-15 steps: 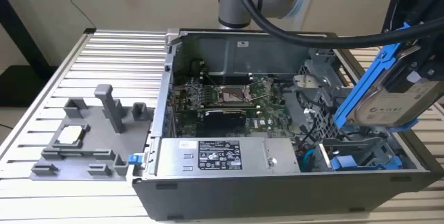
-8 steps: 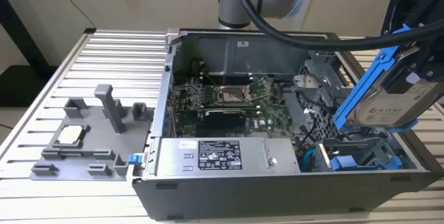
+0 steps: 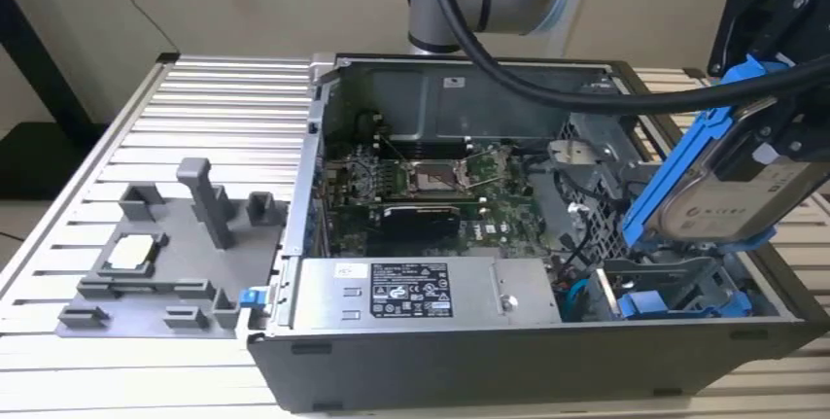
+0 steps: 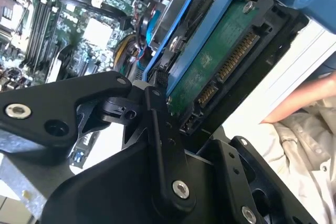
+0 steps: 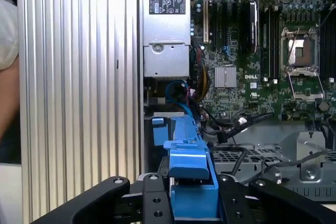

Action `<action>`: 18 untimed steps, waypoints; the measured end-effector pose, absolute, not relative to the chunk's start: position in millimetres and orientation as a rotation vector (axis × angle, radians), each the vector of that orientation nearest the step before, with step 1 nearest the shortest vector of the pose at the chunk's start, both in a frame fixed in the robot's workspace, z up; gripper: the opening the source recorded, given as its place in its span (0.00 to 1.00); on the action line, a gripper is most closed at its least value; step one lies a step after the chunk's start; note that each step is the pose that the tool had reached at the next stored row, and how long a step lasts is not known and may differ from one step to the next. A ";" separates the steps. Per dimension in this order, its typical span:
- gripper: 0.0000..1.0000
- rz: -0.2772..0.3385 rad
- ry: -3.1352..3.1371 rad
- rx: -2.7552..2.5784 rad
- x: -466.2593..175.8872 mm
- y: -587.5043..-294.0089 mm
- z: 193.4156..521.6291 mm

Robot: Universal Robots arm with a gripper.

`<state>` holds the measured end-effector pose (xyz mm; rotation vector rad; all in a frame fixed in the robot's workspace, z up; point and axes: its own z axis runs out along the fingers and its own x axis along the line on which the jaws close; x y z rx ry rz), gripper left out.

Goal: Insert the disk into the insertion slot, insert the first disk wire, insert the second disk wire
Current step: 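Insert the disk into the insertion slot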

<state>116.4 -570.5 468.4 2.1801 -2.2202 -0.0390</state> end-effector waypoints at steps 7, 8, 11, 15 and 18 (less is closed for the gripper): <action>0.33 -0.039 -2.220 2.180 117.5 -571.3 455.8; 0.33 -0.039 -2.220 2.180 117.8 -571.3 454.2; 0.33 -0.039 -2.220 2.180 118.1 -571.4 449.2; 0.33 -0.039 -2.220 2.181 119.3 -571.4 442.8; 0.33 -0.040 -2.220 2.181 119.5 -571.4 439.0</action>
